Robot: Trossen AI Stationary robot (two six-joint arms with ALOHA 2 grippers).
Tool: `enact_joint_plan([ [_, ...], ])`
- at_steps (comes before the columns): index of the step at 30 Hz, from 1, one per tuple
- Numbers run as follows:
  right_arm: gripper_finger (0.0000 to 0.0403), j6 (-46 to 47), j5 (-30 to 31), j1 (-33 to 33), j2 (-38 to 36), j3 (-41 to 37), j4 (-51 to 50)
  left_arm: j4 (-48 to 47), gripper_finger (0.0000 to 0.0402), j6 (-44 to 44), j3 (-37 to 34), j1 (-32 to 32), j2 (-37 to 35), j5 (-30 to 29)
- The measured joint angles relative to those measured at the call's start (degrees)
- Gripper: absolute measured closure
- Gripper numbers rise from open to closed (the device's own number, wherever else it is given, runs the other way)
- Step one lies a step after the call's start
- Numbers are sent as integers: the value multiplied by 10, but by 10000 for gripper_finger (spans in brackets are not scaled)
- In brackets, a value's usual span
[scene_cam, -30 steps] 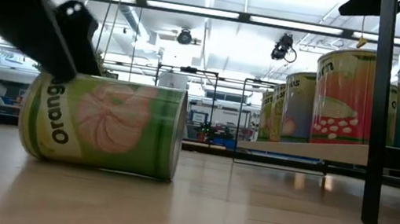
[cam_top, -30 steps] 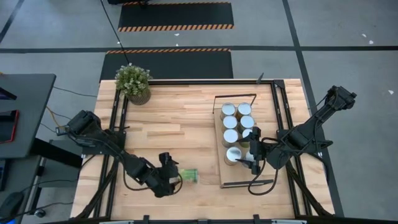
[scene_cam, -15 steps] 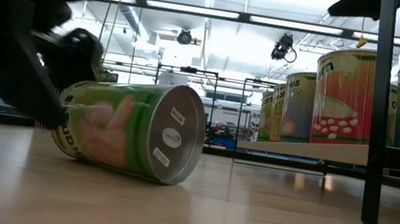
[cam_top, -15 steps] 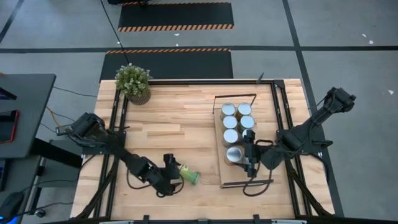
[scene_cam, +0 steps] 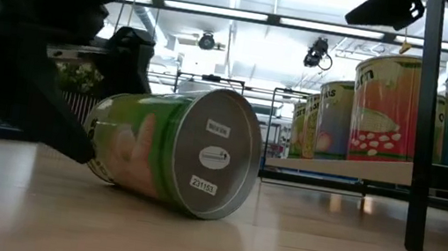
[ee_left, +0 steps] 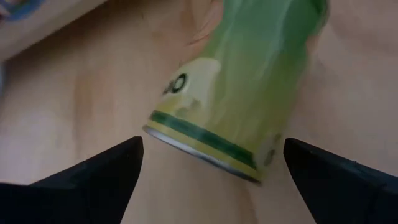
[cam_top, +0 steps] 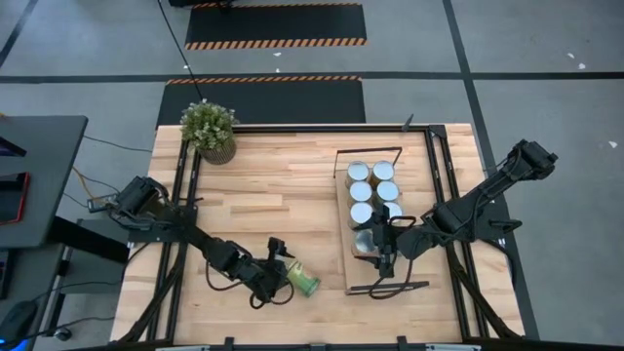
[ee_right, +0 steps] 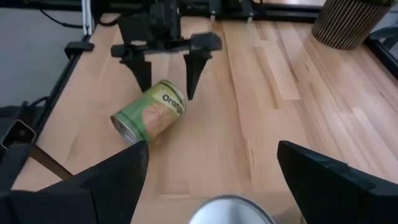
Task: Pick and place cans onto a shelf
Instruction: Put the canned oranges on the shelf
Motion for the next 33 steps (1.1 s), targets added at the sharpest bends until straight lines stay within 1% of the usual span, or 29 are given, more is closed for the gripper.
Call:
enact_joint_plan([
  [5, 40, 5, -9, -10, 3, 0, 0, -5, 8, 63, 11, 7, -13, 5],
  [9, 40, 8, -14, -16, 4, 0, 3, -26, 8, 101, 41, 7, -12, 48],
  [13, 40, 8, -21, -18, 4, 0, 6, -47, 8, 133, 75, 15, -10, 57],
  [16, 40, 9, -22, -18, 4, 0, 6, -33, 8, 124, 95, 26, -9, 91],
  [21, 40, 9, -22, -18, 4, 0, 6, -23, 8, 58, 98, 44, 5, 154],
  [28, 40, 7, -22, -18, 4, 0, 5, -22, 8, 71, 98, 28, 49, 149],
  [33, 40, 8, -22, -18, 4, 0, 5, -30, 9, 64, 97, 27, 69, 141],
])
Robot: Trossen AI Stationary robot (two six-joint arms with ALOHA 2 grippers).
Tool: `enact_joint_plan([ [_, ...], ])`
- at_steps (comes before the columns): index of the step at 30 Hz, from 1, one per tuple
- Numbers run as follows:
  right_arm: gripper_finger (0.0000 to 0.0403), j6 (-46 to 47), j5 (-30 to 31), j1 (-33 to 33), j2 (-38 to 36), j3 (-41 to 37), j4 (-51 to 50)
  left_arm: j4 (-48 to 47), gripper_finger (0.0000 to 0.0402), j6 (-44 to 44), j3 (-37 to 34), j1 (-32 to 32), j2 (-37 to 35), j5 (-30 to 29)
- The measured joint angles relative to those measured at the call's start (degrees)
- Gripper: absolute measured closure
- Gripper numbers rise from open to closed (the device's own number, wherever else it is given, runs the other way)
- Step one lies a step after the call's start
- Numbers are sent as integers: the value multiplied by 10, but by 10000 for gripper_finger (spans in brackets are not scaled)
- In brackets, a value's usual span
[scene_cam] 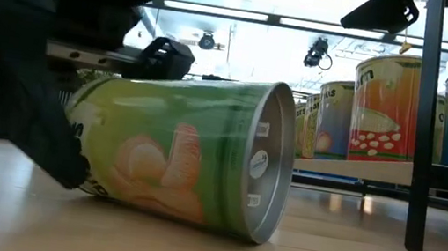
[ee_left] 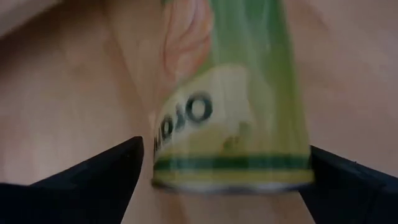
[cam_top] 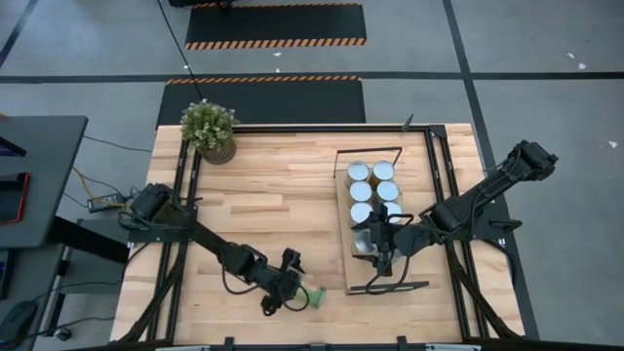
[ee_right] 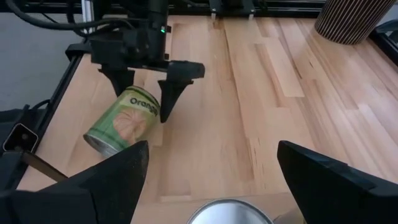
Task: Pick and place cans onto a shelf
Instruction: Put the canned oranges on the shelf
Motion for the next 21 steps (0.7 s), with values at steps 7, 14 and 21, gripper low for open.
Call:
enact_joint_plan([
  [7, 40, 0, -2, 1, 5, 0, 2, 17, 59, -20, 0, 5, 0, -15],
  [14, 40, 2, -2, 1, 6, 18, -31, 31, 84, -24, 1, 11, -4, -15],
  [21, 40, -33, -2, -1, 6, 69, -82, -212, 77, -41, 132, 39, -65, -61],
])
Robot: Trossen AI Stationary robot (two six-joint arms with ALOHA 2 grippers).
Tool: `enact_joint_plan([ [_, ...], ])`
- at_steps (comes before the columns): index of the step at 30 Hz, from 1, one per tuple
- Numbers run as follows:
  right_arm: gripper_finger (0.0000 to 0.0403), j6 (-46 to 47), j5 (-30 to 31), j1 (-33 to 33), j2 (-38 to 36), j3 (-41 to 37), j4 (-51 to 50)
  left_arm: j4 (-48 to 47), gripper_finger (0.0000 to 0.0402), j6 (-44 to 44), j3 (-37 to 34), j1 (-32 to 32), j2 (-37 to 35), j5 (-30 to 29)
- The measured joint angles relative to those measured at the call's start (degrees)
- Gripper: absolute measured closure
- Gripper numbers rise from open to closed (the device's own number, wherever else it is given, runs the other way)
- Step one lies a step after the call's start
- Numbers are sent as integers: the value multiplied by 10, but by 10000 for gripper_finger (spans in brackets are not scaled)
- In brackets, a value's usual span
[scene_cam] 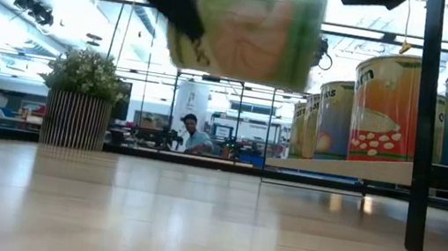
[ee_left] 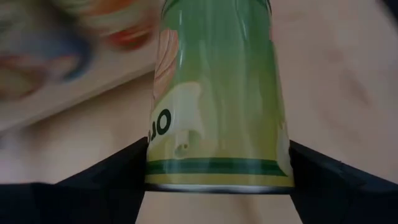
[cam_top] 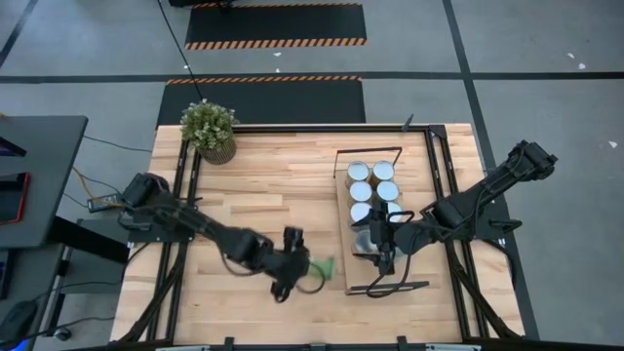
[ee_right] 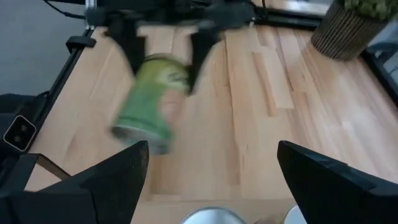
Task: Pick and place cans onto a shelf
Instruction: Put the canned oranges on the shelf
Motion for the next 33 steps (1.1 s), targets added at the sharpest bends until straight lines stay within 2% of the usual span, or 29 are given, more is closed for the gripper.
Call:
enact_joint_plan([
  [3, 40, -30, 1, -6, 2, 10, 0, -163, 75, -32, 102, 26, 2, -15],
  [6, 40, -45, 5, -18, 13, 25, 1, -266, 77, -63, 192, 60, 9, 5],
  [10, 39, -55, 5, -39, 37, 47, 0, -367, 77, -74, 279, 101, 28, 18],
  [17, 38, -93, 47, -55, 56, 75, 11, -429, 77, -70, 374, 123, 72, 22],
  [20, 38, -112, 33, -58, 64, 77, 32, -453, 77, -65, 393, 127, 89, 24],
  [33, 44, -161, 16, -86, 129, 77, 81, -420, 77, -39, 413, 126, 103, 17],
])
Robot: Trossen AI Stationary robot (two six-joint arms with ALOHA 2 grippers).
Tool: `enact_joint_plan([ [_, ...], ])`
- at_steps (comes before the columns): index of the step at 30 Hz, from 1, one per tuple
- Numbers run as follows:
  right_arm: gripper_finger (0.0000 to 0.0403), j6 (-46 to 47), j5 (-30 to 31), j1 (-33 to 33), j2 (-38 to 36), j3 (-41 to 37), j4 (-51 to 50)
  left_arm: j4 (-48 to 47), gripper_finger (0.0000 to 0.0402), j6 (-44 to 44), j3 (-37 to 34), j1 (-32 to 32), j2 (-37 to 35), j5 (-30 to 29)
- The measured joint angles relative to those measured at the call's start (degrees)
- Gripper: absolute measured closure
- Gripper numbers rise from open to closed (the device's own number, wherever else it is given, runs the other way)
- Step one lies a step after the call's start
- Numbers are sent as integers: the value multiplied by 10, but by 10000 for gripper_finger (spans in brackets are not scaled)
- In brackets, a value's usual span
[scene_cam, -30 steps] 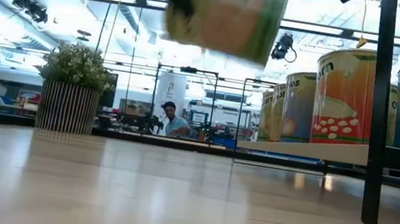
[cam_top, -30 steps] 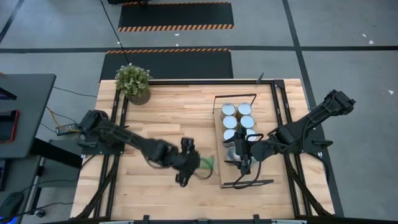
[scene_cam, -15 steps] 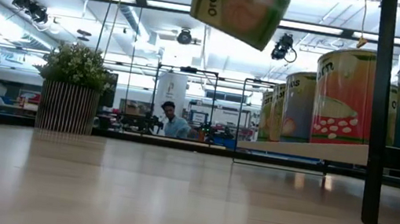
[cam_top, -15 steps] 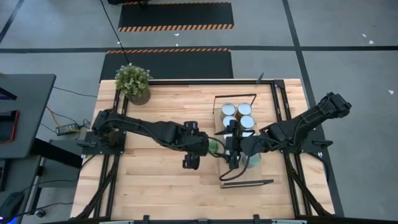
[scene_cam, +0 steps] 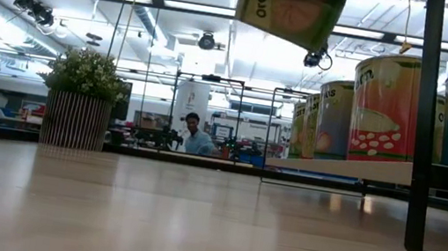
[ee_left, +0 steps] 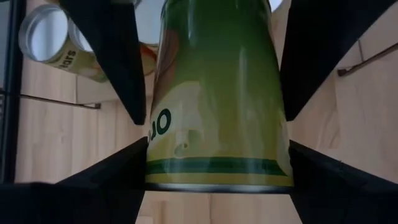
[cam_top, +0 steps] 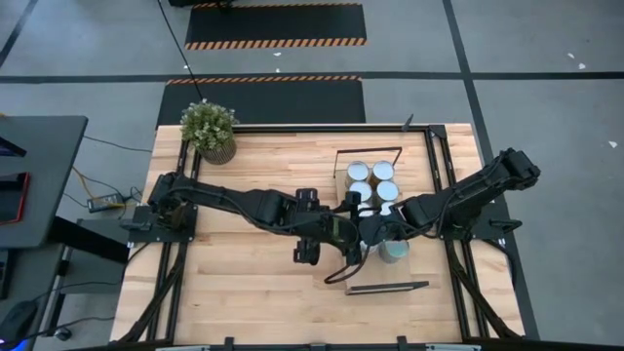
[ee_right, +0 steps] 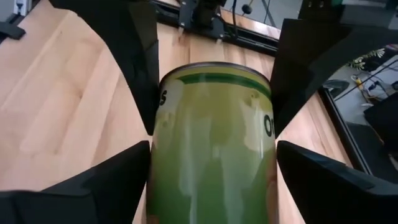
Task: Pick and place cans onto a shelf
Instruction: Put the canned oranges on the shelf
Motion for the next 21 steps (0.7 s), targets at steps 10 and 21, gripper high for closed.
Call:
enact_joint_plan([
  [10, 96, 12, -4, -4, -1, 0, -7, 15, 65, 15, 0, -3, 0, -1],
  [21, 96, 38, -13, -6, -13, -1, -56, 16, 48, 40, 0, -15, -16, -3],
])
